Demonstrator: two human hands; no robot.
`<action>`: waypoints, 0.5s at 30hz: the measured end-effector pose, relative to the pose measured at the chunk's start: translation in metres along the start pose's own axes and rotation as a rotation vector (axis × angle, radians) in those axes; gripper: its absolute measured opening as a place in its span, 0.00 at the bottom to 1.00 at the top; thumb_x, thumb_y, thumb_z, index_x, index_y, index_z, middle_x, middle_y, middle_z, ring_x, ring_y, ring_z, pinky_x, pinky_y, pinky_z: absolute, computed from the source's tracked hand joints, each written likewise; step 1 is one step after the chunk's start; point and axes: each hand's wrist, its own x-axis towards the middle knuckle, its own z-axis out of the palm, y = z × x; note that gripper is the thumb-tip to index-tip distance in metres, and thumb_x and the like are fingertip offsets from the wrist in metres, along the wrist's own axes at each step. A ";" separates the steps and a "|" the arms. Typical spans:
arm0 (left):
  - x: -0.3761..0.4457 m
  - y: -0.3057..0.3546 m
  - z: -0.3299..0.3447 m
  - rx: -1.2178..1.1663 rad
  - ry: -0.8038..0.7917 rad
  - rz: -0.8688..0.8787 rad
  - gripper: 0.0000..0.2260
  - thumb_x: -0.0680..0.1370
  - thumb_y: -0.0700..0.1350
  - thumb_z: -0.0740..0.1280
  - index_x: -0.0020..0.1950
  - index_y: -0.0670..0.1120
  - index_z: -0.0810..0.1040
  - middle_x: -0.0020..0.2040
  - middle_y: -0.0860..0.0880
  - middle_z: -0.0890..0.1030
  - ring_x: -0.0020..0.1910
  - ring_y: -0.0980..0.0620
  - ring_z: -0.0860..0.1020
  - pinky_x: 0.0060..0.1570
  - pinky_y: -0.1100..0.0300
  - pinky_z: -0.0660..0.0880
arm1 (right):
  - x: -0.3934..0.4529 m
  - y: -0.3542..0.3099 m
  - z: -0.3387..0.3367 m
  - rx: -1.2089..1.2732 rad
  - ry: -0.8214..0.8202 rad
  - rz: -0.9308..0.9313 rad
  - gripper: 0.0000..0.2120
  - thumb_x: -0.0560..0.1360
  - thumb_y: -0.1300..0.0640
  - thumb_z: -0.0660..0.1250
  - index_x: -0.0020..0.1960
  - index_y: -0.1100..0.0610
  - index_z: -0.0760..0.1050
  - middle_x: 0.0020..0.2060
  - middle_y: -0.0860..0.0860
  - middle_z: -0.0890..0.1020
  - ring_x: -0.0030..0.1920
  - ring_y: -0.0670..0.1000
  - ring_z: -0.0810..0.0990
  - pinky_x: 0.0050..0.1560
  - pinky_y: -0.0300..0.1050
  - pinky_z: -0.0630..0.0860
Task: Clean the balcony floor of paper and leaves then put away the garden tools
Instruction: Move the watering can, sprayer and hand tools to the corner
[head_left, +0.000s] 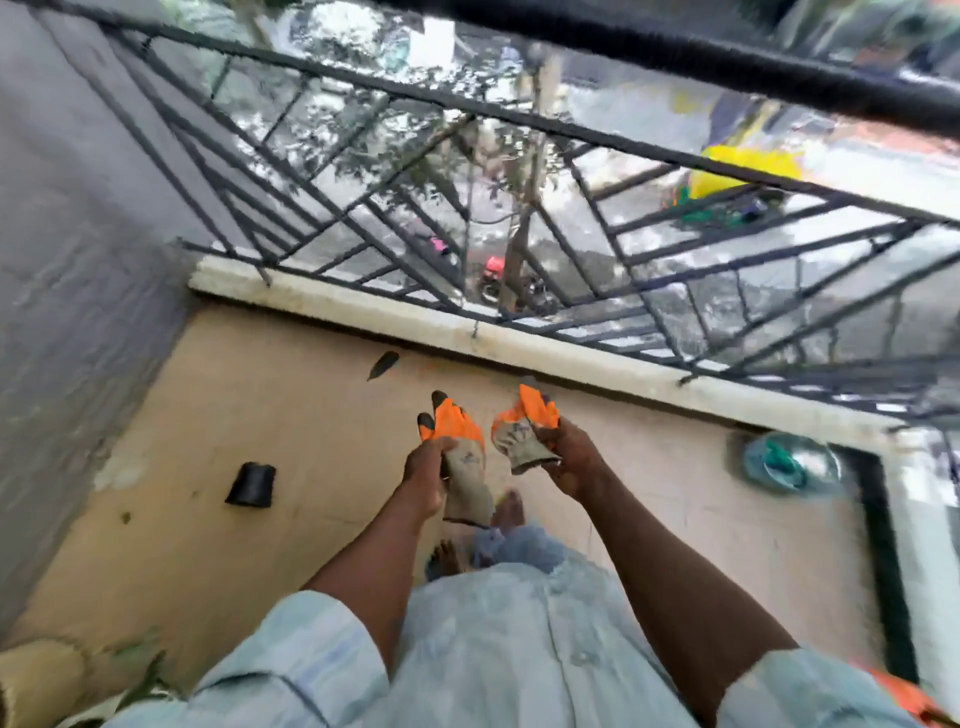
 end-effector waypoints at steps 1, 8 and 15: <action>-0.012 -0.005 0.011 0.064 0.002 -0.024 0.24 0.64 0.45 0.72 0.59 0.40 0.78 0.57 0.38 0.81 0.55 0.40 0.80 0.53 0.48 0.76 | -0.021 -0.005 -0.009 0.022 0.041 -0.009 0.41 0.59 0.54 0.79 0.68 0.65 0.70 0.54 0.62 0.80 0.49 0.60 0.82 0.42 0.49 0.81; -0.054 -0.054 0.121 0.334 -0.156 0.000 0.11 0.79 0.49 0.64 0.53 0.43 0.79 0.47 0.43 0.82 0.46 0.43 0.79 0.50 0.52 0.74 | -0.099 -0.046 -0.086 0.326 0.016 -0.182 0.29 0.67 0.71 0.67 0.68 0.67 0.70 0.55 0.60 0.82 0.52 0.58 0.83 0.52 0.50 0.81; -0.114 -0.141 0.299 0.294 -0.601 -0.041 0.24 0.79 0.65 0.55 0.59 0.51 0.81 0.55 0.48 0.84 0.51 0.48 0.82 0.58 0.51 0.74 | -0.154 -0.078 -0.241 -0.259 0.670 -0.287 0.06 0.62 0.67 0.72 0.31 0.58 0.79 0.34 0.55 0.80 0.36 0.51 0.77 0.38 0.44 0.74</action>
